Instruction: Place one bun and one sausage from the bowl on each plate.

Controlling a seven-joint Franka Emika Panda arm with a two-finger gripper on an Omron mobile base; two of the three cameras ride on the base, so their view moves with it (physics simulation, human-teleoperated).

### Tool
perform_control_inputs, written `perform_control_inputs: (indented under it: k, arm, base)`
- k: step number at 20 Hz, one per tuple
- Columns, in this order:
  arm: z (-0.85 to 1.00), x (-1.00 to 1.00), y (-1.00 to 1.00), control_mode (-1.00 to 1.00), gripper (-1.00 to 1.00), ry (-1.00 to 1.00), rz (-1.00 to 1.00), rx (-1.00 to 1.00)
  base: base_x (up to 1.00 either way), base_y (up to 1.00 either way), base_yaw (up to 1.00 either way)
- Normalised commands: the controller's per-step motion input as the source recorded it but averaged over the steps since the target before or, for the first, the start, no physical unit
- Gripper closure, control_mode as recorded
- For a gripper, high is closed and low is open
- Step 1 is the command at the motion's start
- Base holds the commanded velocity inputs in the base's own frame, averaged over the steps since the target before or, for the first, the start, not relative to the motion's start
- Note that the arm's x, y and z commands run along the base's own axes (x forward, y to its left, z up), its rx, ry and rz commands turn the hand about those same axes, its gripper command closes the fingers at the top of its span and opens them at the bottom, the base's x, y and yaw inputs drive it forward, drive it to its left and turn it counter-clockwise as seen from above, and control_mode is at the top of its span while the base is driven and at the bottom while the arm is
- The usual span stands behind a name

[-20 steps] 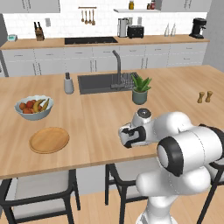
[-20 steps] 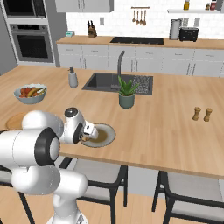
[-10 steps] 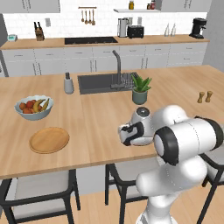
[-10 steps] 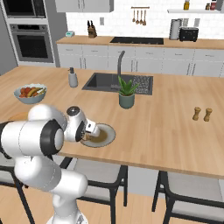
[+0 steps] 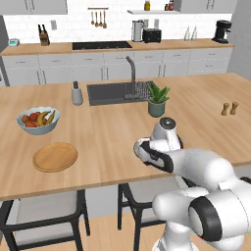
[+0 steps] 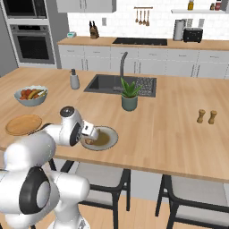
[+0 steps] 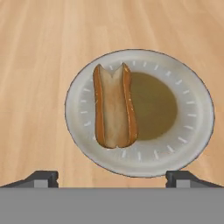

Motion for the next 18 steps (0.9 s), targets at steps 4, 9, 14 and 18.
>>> perform_control_inputs:
  k: [4, 9, 14, 18]
  arm:
    - [0.88, -0.75, -0.05, -1.0, -1.0, 0.08, -0.03, 0.0]
    - [0.92, -0.55, -0.23, -1.0, -1.0, 0.08, 0.0, 0.0]
    - [0.98, -0.73, -0.11, -1.0, -1.0, 0.12, 0.0, 0.0]
    - [0.76, -0.74, 0.0, -1.0, -1.0, 0.1, -0.01, 0.0]
  base:
    - [0.0, 0.0, 0.0]
    - [0.0, 0.0, 0.0]
    - [0.0, 0.0, 0.0]
    - [0.0, 0.0, 0.0]
